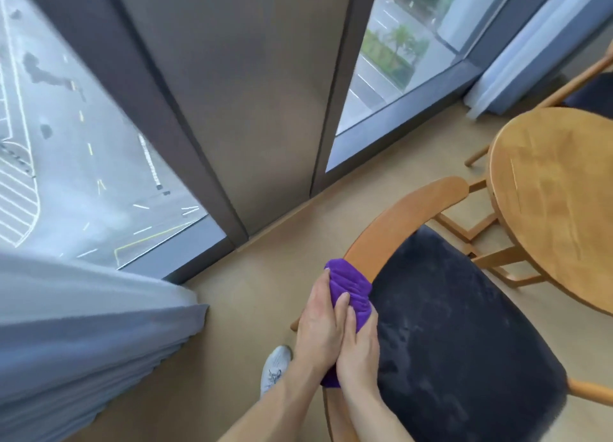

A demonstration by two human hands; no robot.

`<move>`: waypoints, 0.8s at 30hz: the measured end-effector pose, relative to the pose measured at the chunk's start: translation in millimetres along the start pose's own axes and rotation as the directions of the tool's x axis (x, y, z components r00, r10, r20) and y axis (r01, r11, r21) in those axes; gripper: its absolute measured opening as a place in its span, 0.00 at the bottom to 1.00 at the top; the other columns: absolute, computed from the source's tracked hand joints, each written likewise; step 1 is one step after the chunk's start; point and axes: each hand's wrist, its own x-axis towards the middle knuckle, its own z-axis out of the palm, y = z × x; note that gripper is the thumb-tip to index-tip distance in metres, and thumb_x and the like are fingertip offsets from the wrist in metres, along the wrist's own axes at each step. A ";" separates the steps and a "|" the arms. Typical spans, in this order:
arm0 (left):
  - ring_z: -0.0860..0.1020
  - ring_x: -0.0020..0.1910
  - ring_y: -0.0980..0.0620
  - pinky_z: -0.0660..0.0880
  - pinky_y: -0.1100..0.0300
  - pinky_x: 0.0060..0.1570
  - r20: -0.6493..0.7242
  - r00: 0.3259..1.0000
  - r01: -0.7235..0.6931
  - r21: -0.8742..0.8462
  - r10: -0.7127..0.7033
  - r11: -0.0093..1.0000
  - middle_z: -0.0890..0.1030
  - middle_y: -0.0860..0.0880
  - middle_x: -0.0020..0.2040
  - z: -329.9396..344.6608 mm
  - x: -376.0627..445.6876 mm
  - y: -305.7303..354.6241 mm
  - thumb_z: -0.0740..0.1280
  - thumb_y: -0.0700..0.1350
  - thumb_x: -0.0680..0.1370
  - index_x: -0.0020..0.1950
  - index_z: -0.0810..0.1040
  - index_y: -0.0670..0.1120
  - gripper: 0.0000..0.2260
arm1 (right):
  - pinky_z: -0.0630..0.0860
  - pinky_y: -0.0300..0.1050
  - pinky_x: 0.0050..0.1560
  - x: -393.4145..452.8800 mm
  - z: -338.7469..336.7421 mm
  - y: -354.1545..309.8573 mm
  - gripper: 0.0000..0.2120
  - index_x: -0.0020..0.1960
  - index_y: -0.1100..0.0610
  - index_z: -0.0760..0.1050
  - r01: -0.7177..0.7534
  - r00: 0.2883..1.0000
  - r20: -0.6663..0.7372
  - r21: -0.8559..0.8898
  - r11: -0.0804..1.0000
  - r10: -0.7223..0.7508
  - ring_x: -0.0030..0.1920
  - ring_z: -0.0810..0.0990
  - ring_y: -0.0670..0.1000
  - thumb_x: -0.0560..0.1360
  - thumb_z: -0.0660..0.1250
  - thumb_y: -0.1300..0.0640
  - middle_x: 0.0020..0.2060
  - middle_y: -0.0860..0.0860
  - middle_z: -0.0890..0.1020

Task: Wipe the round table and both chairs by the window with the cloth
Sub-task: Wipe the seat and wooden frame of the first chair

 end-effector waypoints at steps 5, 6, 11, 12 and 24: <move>0.72 0.67 0.60 0.69 0.62 0.65 0.106 0.992 -0.093 0.196 0.073 0.976 0.72 0.58 0.70 2.0 43.2 14.8 0.58 0.52 0.83 0.76 0.63 0.52 0.21 | 0.70 0.36 0.52 27.8 6.2 -14.2 0.16 0.65 0.50 0.68 -0.038 0.994 -0.097 0.066 0.997 0.044 0.55 0.78 0.47 0.81 0.57 0.45 0.58 0.49 0.79; 0.71 0.68 0.58 0.69 0.61 0.66 0.124 0.988 -0.116 0.235 0.088 0.965 0.72 0.55 0.71 3.3 53.8 18.9 0.58 0.52 0.83 0.77 0.62 0.50 0.22 | 0.71 0.41 0.54 35.0 6.7 -18.5 0.18 0.67 0.52 0.68 -0.043 0.992 -0.119 0.082 0.996 0.052 0.57 0.78 0.50 0.81 0.56 0.45 0.59 0.50 0.79; 0.74 0.64 0.53 0.72 0.56 0.63 0.235 0.958 -0.237 0.343 0.161 0.909 0.75 0.50 0.67 14.4 102.0 41.2 0.58 0.52 0.83 0.75 0.65 0.46 0.21 | 0.74 0.49 0.57 71.0 6.0 -42.3 0.18 0.65 0.56 0.68 -0.059 0.970 -0.221 0.169 0.984 0.096 0.57 0.78 0.54 0.81 0.56 0.46 0.58 0.53 0.79; 0.75 0.64 0.52 0.72 0.54 0.62 0.253 0.954 -0.243 0.352 0.159 0.904 0.75 0.50 0.66 17.0 110.0 45.0 0.58 0.52 0.83 0.75 0.65 0.46 0.21 | 0.74 0.47 0.55 77.0 5.6 -46.0 0.18 0.65 0.56 0.68 -0.057 0.965 -0.243 0.177 0.983 0.100 0.56 0.78 0.53 0.81 0.56 0.46 0.57 0.53 0.79; 0.77 0.52 0.46 0.68 0.57 0.48 0.414 0.867 -0.446 0.394 0.278 0.804 0.79 0.45 0.56 63.0 192.0 90.7 0.59 0.52 0.83 0.62 0.72 0.44 0.14 | 0.71 0.44 0.47 158.1 -21.8 -84.8 0.19 0.61 0.60 0.69 -0.158 0.906 -0.350 0.244 0.957 0.239 0.55 0.79 0.56 0.81 0.57 0.45 0.56 0.56 0.79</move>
